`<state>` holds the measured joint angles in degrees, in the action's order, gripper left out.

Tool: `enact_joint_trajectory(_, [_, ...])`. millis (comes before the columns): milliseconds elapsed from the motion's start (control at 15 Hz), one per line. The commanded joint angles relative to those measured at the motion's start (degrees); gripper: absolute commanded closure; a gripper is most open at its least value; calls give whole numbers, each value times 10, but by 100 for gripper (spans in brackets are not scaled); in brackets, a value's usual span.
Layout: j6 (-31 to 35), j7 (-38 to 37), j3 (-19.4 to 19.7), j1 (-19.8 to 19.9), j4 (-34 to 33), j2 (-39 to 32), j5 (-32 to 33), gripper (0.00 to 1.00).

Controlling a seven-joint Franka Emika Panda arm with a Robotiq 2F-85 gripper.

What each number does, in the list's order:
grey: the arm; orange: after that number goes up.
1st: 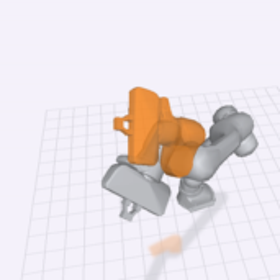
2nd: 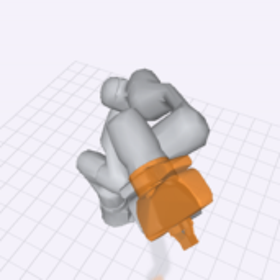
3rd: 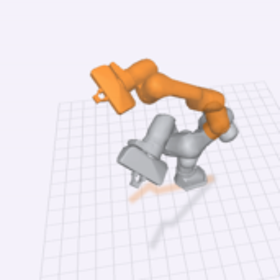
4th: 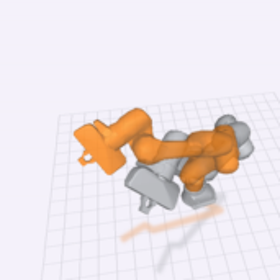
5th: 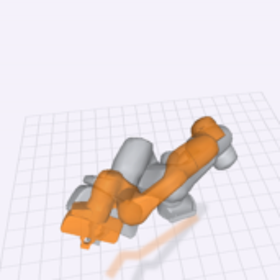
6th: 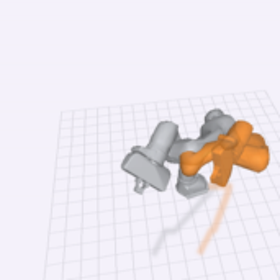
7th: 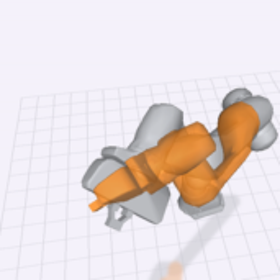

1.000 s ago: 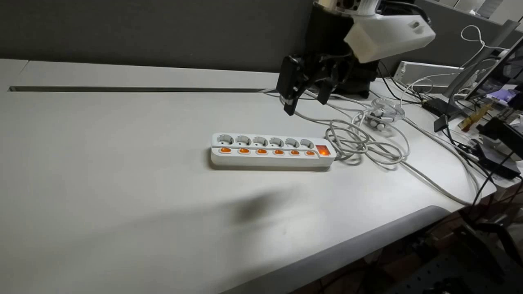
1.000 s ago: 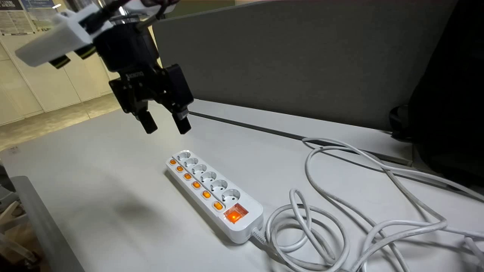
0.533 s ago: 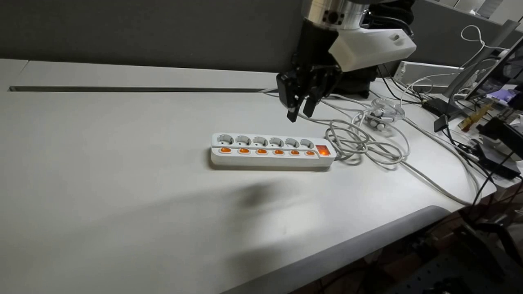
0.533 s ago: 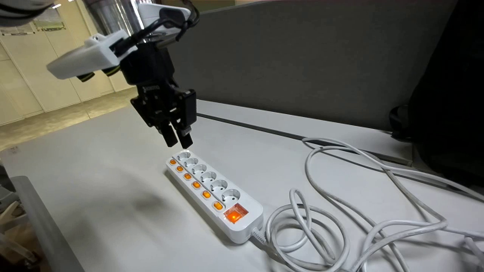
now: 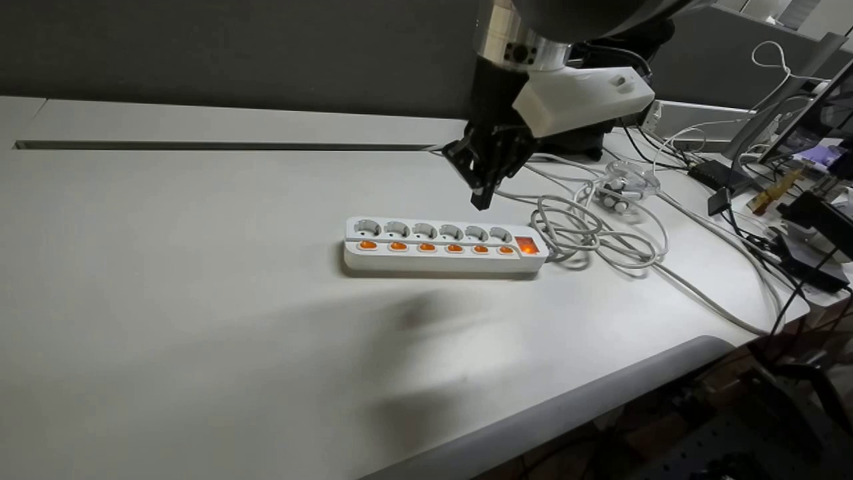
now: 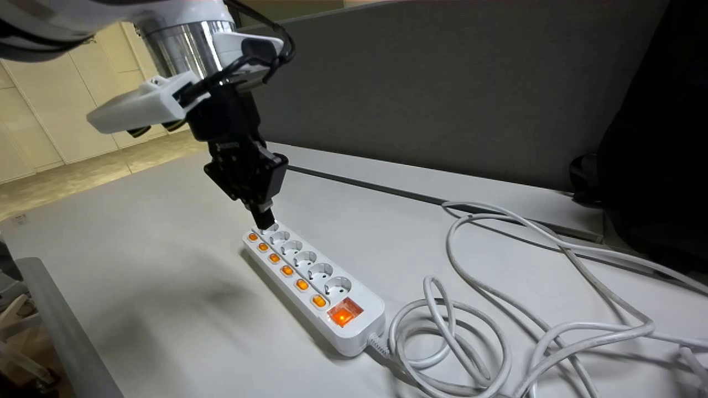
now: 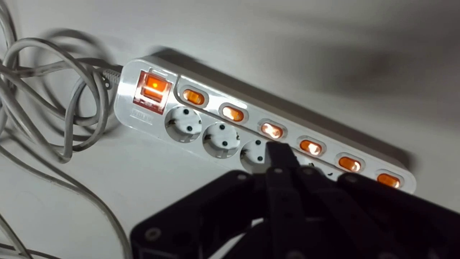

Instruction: Switch on the fourth switch from the left

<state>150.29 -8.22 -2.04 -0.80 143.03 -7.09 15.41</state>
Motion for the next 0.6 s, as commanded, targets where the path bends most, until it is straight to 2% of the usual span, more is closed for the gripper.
enact_joint_trajectory(0, [-1,1,10,-10,-1,-3,0,99])
enact_joint_trajectory(333, [-1,-1,12,-11,-5,-6,1,100])
enact_joint_trajectory(533, [13,-28,22,-14,-7,-25,26,100])
